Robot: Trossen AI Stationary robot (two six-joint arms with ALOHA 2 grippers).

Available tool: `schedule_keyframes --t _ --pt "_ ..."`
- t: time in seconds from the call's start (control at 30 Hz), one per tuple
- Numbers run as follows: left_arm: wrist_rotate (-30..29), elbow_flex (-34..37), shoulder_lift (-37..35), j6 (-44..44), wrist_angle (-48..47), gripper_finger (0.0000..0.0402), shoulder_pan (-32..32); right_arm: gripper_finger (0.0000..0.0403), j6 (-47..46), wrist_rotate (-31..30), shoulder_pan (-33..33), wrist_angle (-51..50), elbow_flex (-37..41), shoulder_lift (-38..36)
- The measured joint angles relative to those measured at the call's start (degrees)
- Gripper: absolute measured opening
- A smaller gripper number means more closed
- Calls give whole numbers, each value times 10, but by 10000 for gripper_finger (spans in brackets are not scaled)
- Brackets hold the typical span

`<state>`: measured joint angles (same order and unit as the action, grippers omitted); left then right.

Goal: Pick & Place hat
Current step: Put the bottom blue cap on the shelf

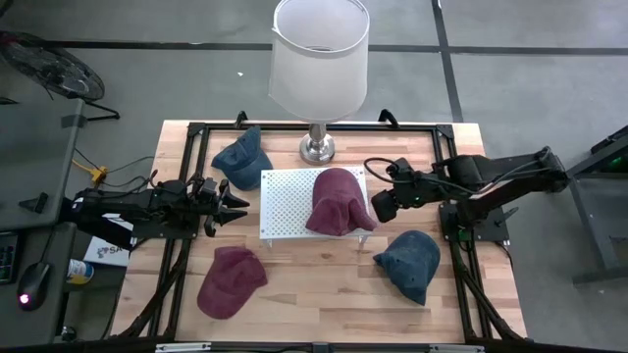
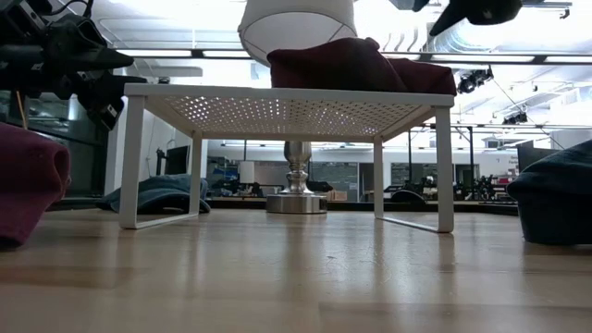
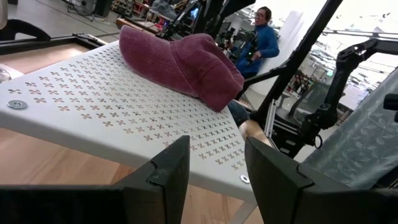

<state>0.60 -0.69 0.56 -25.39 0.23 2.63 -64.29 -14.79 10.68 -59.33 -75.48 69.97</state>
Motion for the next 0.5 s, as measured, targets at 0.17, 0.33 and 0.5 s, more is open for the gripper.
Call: schedule_keyframes --t 0.17,0.33,0.5 --pt "0 0 0 0 0 154 0 190 26 -11 0 -19 0 -11" --pt "0 0 0 0 0 154 0 190 2 11 5 -108 0 -23" --pt "0 0 0 0 0 154 0 190 -36 33 19 -207 0 -27"
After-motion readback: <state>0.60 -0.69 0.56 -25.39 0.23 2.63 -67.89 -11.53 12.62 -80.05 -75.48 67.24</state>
